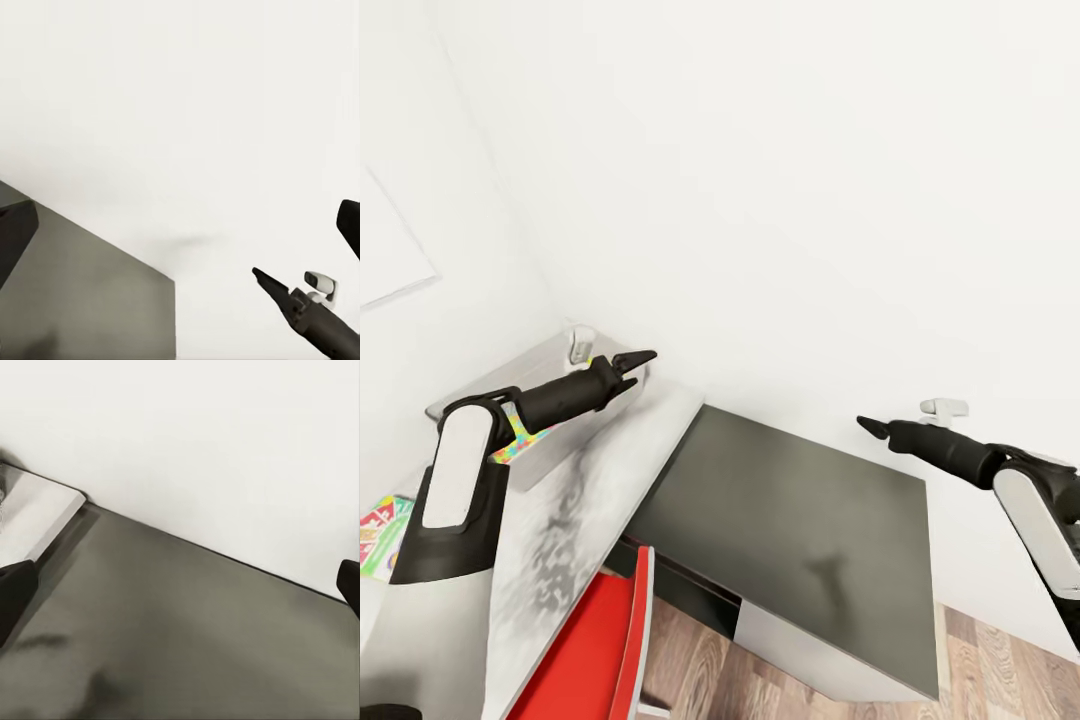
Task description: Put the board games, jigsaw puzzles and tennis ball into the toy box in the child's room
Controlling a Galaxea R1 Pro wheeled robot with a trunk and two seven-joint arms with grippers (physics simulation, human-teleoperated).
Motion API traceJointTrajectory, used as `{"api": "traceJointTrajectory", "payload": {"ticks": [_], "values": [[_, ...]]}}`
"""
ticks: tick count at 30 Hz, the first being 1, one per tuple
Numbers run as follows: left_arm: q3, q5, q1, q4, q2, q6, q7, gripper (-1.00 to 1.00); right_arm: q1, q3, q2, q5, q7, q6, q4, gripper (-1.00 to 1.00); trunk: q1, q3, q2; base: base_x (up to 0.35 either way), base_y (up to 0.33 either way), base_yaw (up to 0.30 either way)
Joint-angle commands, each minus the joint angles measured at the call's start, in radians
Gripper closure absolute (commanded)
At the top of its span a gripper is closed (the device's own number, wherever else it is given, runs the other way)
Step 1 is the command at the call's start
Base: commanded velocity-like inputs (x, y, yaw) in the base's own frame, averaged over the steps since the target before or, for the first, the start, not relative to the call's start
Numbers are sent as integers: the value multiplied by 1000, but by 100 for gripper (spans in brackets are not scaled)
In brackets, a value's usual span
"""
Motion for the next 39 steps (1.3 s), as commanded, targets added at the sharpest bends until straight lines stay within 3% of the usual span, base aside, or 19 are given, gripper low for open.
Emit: {"api": "traceJointTrajectory", "payload": {"ticks": [1, 3, 5, 7, 8, 9, 11, 13, 18, 22, 29, 39], "values": [[1, 11, -1, -1, 1, 4, 11, -100, -4, 8, 1, 5, 1, 5, 0, -100, 1, 0, -2, 0, 0, 3], [16, 23, 1, -1, 17, 4, 9, -100, -12, 26, 3, 5, -6, 21, 0, -100, 1, 3, -2, 0, 0, 2], [43, 65, 7, -1, 44, 4, 9, -100, -17, 33, 4, 5, -8, 40, -1, -100, 1, 6, -2, 0, 0, 1], [84, 198, 40, -1, 117, 4, 11, -100, -26, 42, 6, 5, -11, 67, -1, -100, 1, 9, -2, 0, 0, 0], [90, 223, 50, -1, 136, 4, 11, -100, -29, 43, 7, 5, -11, 71, -1, -100, 1, 11, -2, 0, 0, 0], [98, 263, 67, -1, 173, 4, 11, -100, -35, 46, 12, 5, -11, 78, -1, -100, 1, 13, -2, 0, 0, 5], [107, 303, 82, -1, 211, 4, 12, -100, -43, 48, 17, 5, -12, 84, -1, -100, 1, 16, -2, 0, 0, 25], [110, 333, 90, -1, 230, 4, 11, -100, -47, 49, 22, 5, -12, 87, -1, -100, 1, 19, -2, 0, 0, 49], [110, 357, 95, -1, 239, 4, 11, -100, -49, 65, 29, 5, -12, 90, -1, -100, 1, 27, -2, 0, 0, 66], [107, 365, 97, -1, 241, 4, 11, -100, -51, 103, 35, 5, -11, 91, -1, -100, 1, 33, -2, -17, 1, 82], [104, 369, 98, -1, 241, 4, 8, -100, -51, 134, 86, 5, -12, 92, -1, -100, 1, 45, -2, -206, 48, 90], [102, 369, 97, -1, 239, 4, 2, -100, -60, 132, 85, 5, -11, 98, -1, -100, 1, 51, -2, -157, 31, 28]]}}
